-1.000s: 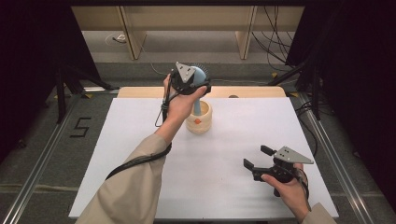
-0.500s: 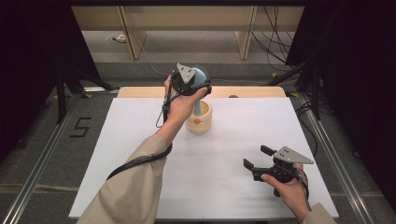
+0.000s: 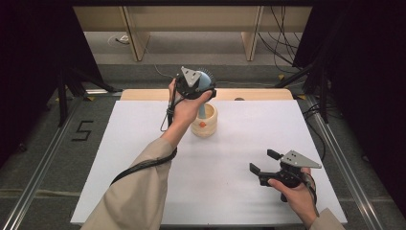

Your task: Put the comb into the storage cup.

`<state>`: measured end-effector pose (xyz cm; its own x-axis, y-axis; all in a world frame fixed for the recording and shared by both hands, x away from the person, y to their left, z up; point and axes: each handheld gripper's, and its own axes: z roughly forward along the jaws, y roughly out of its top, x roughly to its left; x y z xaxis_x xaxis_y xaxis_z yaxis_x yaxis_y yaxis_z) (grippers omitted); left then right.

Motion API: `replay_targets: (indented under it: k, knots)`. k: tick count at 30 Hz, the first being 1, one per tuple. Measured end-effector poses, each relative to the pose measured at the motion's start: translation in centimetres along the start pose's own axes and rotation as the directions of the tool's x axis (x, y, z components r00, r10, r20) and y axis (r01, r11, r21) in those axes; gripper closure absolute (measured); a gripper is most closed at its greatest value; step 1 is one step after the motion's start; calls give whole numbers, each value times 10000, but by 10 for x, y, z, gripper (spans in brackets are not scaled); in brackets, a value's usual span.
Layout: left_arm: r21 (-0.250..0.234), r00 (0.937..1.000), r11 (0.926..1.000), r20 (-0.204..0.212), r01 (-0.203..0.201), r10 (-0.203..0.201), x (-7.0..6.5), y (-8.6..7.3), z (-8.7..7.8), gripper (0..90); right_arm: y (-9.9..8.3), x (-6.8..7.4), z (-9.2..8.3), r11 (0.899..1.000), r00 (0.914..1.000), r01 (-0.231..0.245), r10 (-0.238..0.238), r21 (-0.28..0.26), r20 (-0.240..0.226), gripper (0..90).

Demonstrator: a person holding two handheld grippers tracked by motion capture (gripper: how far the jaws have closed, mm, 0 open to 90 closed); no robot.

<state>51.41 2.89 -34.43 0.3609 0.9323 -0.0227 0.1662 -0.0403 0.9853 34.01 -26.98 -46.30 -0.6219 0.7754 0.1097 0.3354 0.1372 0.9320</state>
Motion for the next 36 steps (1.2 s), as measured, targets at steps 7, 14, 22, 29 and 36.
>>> replay_targets:
  k: [7,14,22,29,36]
  knots:
    - [-195,9999,9998,106,37,-35,1,-2,2,196,0,0,0,10000,10000,-8,8,19,-28,99]
    - [-175,9999,9998,121,-7,9,0,-5,6,196,0,0,0,10000,10000,-45,45,18,-40,99]
    - [-138,9998,9999,206,1,2,0,-9,10,196,0,0,0,10000,10000,-48,48,29,-55,99]
    - [-92,9998,10000,192,3,-1,1,-12,13,196,0,0,0,10000,10000,-66,66,5,-63,99]
    - [-158,9996,9999,277,28,-23,0,-14,14,196,0,0,0,10000,10000,-47,47,1,-56,99]
